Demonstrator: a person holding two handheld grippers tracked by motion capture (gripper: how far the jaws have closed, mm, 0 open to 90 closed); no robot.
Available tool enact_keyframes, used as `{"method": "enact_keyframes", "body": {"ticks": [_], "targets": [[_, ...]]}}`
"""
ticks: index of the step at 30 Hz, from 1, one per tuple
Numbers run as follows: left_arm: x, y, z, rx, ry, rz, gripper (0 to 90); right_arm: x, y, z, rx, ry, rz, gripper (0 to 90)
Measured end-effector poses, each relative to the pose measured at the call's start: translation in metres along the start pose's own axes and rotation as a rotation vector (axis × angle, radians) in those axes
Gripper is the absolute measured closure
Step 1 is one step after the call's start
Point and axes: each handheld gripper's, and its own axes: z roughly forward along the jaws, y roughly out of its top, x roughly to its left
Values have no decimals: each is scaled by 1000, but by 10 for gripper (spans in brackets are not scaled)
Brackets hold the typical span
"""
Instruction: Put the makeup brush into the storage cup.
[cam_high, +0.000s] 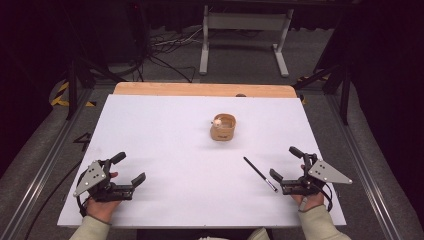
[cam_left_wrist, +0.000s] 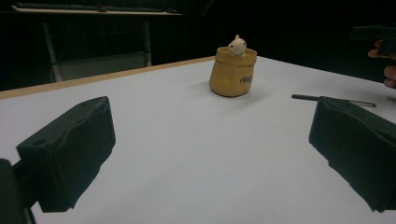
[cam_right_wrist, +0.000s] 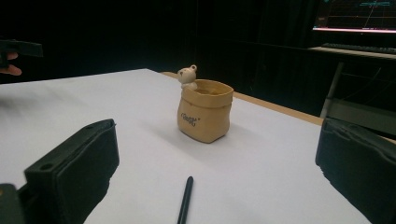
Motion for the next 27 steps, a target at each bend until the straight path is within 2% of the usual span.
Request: {"method": "enact_keyframes", "body": {"ticks": [6,10,15,17,19,22,27], "targets": [[-2,2,0,3,-3,4,11,0,0,0,3,1,5,0],[-4,3,1,22,14,9,13,0,0,0,5,-3,2,0],[-6,5,1,28,12,11,13,0,3,-2,-12,-37,-34,0],[-5,5,1,37,22,-2,6,-1,6,-1,-11,-33,-42,0],[-4,6,1,43,32,-17,4,0,10,4,-17,-40,-71,0],[-2,5,1,50,50,-28,4,1,18,9,-50,-20,-109,0],[-2,5,2,48,52,-23,5,4,31,18,-4,27,-120,0]]}}
